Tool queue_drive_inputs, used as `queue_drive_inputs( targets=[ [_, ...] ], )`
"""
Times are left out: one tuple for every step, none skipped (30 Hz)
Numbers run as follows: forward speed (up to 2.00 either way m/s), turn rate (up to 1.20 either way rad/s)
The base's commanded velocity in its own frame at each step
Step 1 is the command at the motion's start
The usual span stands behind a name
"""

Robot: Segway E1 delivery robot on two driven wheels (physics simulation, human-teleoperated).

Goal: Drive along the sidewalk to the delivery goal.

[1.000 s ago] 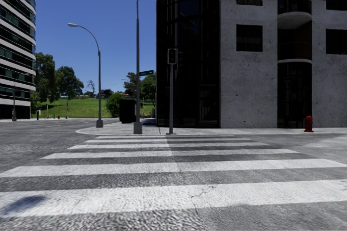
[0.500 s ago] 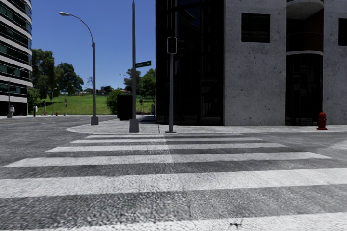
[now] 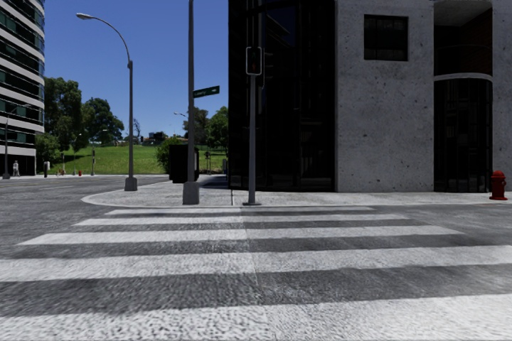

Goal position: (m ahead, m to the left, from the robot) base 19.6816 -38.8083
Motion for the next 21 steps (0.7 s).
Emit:
queue_drive_inputs(
  targets=[
    [1.54,0.00],
    [1.54,0.00],
    [1.54,0.00],
    [1.54,0.00],
    [1.54,0.00],
    [1.54,-0.12],
    [1.54,-0.12],
    [1.63,-0.32],
    [2.00,-0.39],
    [2.00,-0.41],
    [2.00,-0.41],
    [2.00,-0.41],
    [2.00,-0.41],
    [2.00,-0.41],
    [2.00,-0.42],
    [2.00,-0.44],
    [2.00,-0.44],
    [2.00,-0.45],
    [2.00,-0.45],
    [2.00,-0.46],
    [2.00,-0.46]
  ],
)
